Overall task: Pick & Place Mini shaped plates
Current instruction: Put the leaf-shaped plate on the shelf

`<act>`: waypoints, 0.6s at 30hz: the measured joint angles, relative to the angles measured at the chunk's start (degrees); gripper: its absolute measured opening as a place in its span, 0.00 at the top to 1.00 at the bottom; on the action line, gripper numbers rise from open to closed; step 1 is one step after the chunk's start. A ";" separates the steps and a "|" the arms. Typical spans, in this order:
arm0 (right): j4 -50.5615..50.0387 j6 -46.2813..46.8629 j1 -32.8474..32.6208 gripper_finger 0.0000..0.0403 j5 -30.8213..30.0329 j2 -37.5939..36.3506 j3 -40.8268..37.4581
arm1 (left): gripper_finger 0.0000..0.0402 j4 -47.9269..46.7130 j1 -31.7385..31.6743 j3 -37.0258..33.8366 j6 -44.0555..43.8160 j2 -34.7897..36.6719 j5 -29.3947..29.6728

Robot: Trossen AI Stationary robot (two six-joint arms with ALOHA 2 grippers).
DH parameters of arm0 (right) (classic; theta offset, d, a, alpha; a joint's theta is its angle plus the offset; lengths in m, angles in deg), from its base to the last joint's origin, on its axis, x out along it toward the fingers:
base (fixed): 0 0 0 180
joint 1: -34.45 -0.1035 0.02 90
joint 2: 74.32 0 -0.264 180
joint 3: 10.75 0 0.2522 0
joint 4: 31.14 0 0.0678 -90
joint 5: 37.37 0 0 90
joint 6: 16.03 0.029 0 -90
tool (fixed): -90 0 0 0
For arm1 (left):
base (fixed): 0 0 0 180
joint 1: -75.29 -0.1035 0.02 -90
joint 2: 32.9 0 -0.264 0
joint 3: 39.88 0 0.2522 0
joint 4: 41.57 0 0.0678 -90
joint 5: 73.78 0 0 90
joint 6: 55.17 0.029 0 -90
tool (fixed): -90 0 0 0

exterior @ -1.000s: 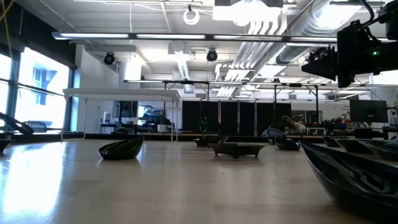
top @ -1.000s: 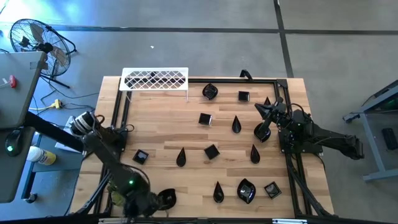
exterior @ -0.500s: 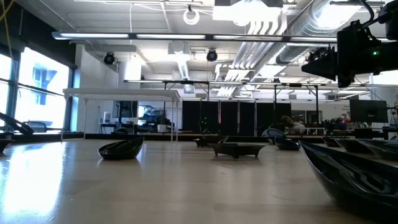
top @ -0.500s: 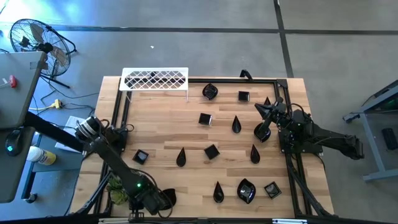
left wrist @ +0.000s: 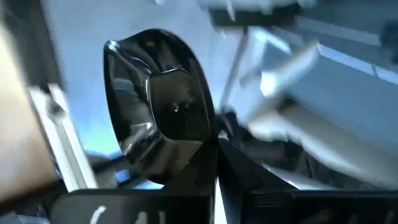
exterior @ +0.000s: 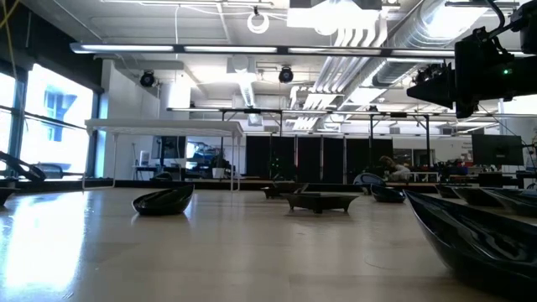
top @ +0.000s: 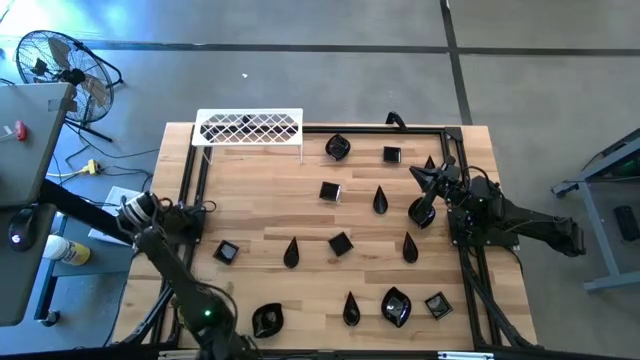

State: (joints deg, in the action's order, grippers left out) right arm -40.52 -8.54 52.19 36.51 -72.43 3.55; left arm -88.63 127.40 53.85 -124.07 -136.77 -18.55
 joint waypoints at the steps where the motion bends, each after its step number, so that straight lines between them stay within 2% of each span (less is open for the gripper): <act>1: 0.00 0.00 0.00 0.97 0.02 0.00 -0.02 | 1.00 -2.23 -0.35 0.71 0.10 0.00 2.97; 3: 0.00 0.00 0.00 0.97 0.00 0.00 0.00 | 1.00 -6.68 -0.62 1.42 0.10 0.00 8.42; 5: 0.00 0.00 -0.02 0.97 0.00 0.00 -0.01 | 1.00 -9.71 -0.52 1.45 -0.20 -0.59 10.40; 9: 0.00 0.00 -0.02 0.97 0.00 0.00 0.00 | 1.00 -10.34 0.05 1.39 -0.48 -3.97 7.00; 13: 0.00 0.00 0.00 0.97 0.00 0.00 0.00 | 1.00 -4.60 1.91 1.43 -1.07 -6.71 2.68; 15: 0.02 0.00 0.00 0.97 0.00 0.00 0.00 | 1.00 -0.82 2.20 3.10 -0.98 -8.19 1.20; 18: 0.00 0.00 0.00 0.97 -0.02 0.00 0.00 | 1.00 -2.56 2.94 8.42 0.68 -8.68 1.69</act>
State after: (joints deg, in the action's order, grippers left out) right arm -40.51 -8.54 52.19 36.49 -72.43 3.55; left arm -91.19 130.34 62.28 -123.39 -145.45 -16.87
